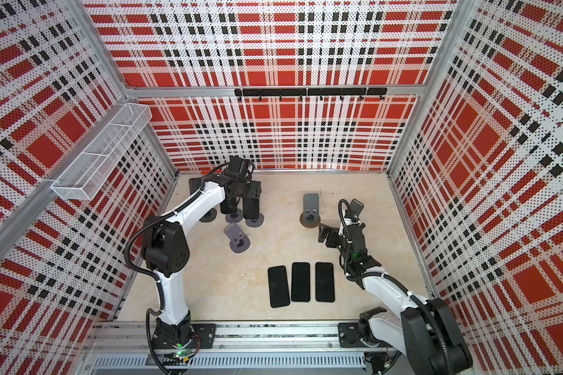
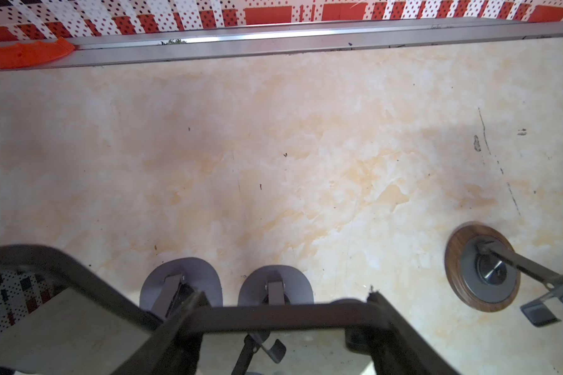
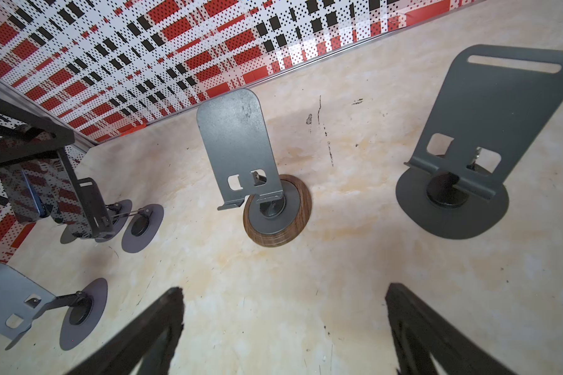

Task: Remove the phone from the phone stand
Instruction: 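Close the left gripper on the top edge of that standing phone, then lift the phone off its stand with the left gripper toward the table center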

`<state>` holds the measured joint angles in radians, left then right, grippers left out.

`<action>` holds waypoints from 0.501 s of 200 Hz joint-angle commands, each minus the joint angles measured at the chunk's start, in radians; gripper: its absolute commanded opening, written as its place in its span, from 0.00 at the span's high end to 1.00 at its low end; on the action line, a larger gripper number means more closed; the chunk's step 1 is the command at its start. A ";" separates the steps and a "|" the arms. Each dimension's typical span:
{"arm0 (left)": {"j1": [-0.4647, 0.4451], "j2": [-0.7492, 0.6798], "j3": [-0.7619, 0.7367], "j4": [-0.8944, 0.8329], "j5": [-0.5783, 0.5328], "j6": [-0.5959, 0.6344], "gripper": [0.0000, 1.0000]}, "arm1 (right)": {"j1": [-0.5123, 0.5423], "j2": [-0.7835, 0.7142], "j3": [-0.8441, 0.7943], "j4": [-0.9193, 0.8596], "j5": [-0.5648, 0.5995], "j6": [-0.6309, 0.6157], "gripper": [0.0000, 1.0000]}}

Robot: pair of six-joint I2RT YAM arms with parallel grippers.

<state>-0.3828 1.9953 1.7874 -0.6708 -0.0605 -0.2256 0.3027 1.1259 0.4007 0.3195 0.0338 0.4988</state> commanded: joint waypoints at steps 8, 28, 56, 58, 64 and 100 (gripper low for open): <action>-0.005 -0.069 0.002 0.017 -0.006 -0.014 0.40 | 0.003 0.002 0.018 0.007 -0.003 0.002 0.00; -0.017 -0.081 0.005 0.017 0.003 -0.020 0.40 | 0.004 0.009 0.013 0.012 0.015 0.001 0.00; -0.047 -0.093 0.020 0.004 0.021 -0.015 0.40 | 0.003 0.012 0.020 0.004 0.013 0.002 0.00; -0.049 -0.095 0.020 0.003 0.021 -0.014 0.40 | 0.004 0.011 0.019 0.004 0.014 0.002 0.00; -0.058 -0.102 0.017 -0.002 0.018 -0.016 0.40 | 0.003 0.009 0.017 0.004 0.023 0.000 0.00; -0.138 -0.121 0.012 -0.003 0.025 -0.024 0.40 | 0.003 -0.013 0.007 0.003 0.051 0.004 0.00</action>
<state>-0.4625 1.9347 1.7874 -0.6834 -0.0589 -0.2420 0.3027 1.1278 0.4007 0.3187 0.0582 0.4992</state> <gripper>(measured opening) 0.757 0.997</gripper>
